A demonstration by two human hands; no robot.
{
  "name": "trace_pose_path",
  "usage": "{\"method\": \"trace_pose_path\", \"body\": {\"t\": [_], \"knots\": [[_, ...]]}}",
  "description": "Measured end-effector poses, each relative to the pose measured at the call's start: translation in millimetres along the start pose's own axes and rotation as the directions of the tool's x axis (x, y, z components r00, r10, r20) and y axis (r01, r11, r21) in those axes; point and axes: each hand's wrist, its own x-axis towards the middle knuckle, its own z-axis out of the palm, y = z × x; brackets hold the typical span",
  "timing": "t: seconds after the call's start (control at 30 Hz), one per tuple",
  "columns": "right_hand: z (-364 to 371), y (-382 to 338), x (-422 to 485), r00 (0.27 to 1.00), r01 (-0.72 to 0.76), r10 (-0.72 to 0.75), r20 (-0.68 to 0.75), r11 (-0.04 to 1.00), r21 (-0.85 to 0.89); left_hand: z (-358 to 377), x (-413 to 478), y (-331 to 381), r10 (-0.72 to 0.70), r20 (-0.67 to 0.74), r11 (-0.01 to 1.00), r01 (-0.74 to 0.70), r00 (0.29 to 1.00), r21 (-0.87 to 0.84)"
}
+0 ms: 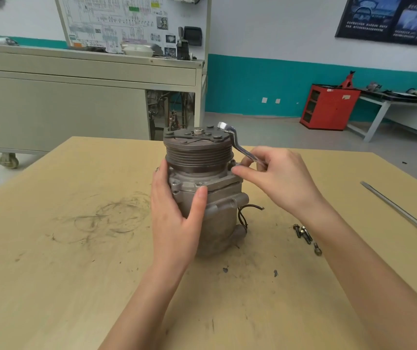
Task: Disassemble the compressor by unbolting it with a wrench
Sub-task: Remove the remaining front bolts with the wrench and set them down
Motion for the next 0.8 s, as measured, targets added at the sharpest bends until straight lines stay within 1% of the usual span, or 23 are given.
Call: {"method": "trace_pose_path", "body": {"t": [0.1,0.17,0.2,0.23,0.27,0.3,0.33,0.37,0.4,0.43,0.47,0.5,0.57,0.63,0.7,0.8], "knots": [[-9,-5,6,0.998,0.042,-0.036,-0.049,0.993,0.109,0,0,-1,-0.004,-0.001,1.0,0.004,1.0,-0.001],[-22,-6,12,0.989,0.062,-0.028,-0.149,0.971,0.233,0,0,-1,-0.012,0.003,1.0,0.012,1.0,-0.006],[-31,-5,17,0.979,0.069,-0.012,-0.202,0.959,0.275,0,0,0,-0.014,0.006,1.0,0.014,1.0,-0.009],[-40,-3,20,0.971,0.065,0.005,-0.239,0.957,0.282,0,0,0,-0.017,0.008,1.0,0.017,1.0,-0.011],[-47,2,22,0.968,0.042,0.024,-0.251,0.966,0.254,0,-1,0,-0.02,0.011,1.0,0.02,1.0,-0.013],[-53,10,23,0.971,0.002,0.049,-0.232,0.977,0.212,0,-1,1,-0.023,0.014,1.0,0.023,1.0,-0.013],[-57,21,21,0.979,-0.057,0.087,-0.182,0.984,0.166,-1,-1,1,-0.026,0.017,1.0,0.026,1.0,-0.011],[-58,35,18,0.984,-0.133,0.145,-0.102,0.984,0.12,-1,-1,1,-0.029,0.02,1.0,0.029,0.999,-0.007],[-57,52,14,0.974,-0.225,0.226,-0.005,0.972,0.063,-1,-1,2,-0.03,0.022,1.0,0.03,0.999,-0.004],[-55,72,8,0.943,-0.318,0.318,0.095,0.948,-0.016,-1,-1,3,-0.029,0.022,1.0,0.029,0.999,-0.002],[-51,92,0,0.896,-0.391,0.406,0.179,0.913,-0.116,-1,-1,4,-0.028,0.021,1.0,0.028,0.999,0.0],[-48,111,-10,0.845,-0.438,0.484,0.23,0.871,-0.223,-1,-1,4,-0.027,0.02,1.0,0.027,0.999,0.0],[-41,144,-26,0.767,-0.49,0.596,0.239,0.784,-0.381,0,0,4,-0.027,0.019,1.0,0.027,0.999,-0.003],[-35,167,-37,0.721,-0.529,0.66,0.213,0.722,-0.445,0,0,3,-0.027,0.017,1.0,0.027,0.999,-0.005],[-28,179,-41,0.703,-0.548,0.685,0.192,0.694,-0.468,0,0,3,-0.022,0.016,1.0,0.022,1.0,-0.008],[-15,186,-40,0.713,-0.536,0.672,0.2,0.707,-0.462,-1,0,2,-0.021,0.02,1.0,0.021,1.0,-0.007]]}}
